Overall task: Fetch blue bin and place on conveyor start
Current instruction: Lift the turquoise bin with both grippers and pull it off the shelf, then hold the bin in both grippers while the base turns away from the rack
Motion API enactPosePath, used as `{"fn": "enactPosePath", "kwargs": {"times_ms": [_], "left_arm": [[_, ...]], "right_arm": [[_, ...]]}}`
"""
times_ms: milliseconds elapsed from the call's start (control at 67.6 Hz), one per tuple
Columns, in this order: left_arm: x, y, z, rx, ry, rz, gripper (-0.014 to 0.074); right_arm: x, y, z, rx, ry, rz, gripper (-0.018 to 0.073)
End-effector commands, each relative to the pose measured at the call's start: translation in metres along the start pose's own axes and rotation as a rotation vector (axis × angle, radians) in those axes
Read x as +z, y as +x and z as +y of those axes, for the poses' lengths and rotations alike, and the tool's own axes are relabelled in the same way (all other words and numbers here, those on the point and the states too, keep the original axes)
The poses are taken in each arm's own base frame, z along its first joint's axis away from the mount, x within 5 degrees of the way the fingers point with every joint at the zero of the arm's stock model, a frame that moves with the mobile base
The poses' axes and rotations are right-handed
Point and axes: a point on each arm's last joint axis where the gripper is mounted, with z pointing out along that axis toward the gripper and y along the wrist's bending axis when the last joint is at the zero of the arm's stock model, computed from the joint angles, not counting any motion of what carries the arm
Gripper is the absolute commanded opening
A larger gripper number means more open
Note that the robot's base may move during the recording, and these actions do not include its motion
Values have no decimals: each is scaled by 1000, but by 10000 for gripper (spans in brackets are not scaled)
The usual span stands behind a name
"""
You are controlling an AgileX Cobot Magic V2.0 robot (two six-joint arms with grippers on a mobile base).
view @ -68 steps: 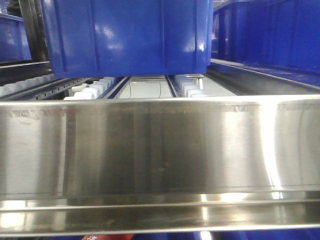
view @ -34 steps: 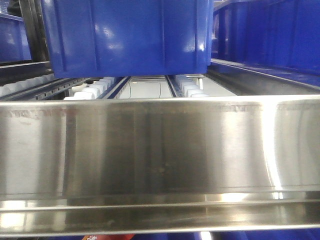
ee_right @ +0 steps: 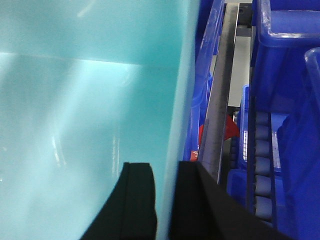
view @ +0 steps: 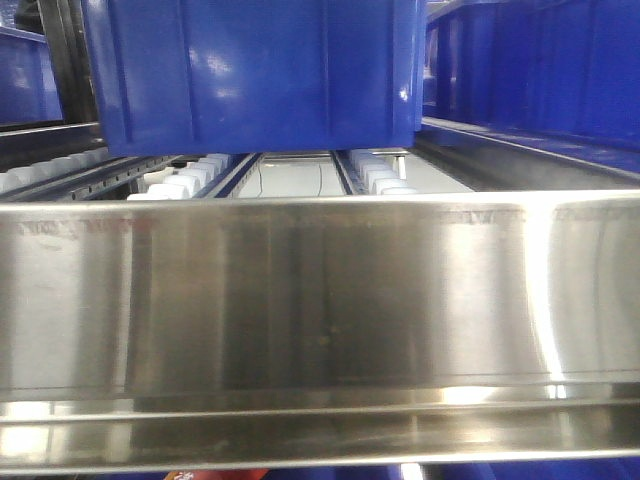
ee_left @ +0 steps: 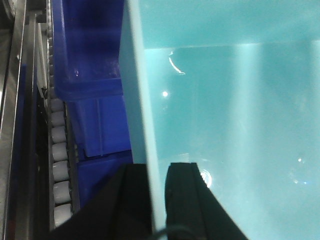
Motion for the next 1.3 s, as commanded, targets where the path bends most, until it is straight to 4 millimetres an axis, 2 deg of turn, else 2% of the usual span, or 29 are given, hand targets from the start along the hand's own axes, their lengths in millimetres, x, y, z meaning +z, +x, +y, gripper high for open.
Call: {"fn": "enactPosePath", "kwargs": {"times_ms": [0, 1287], "left_arm": [[-6, -6, -1, 13, 5, -57, -111], [-6, -6, -1, 14, 3, -57, -111]], "right_arm": [[-10, -8, -1, -32, 6, -77, -153], [-11, -14, 0, -32, -8, -150, -153]]}}
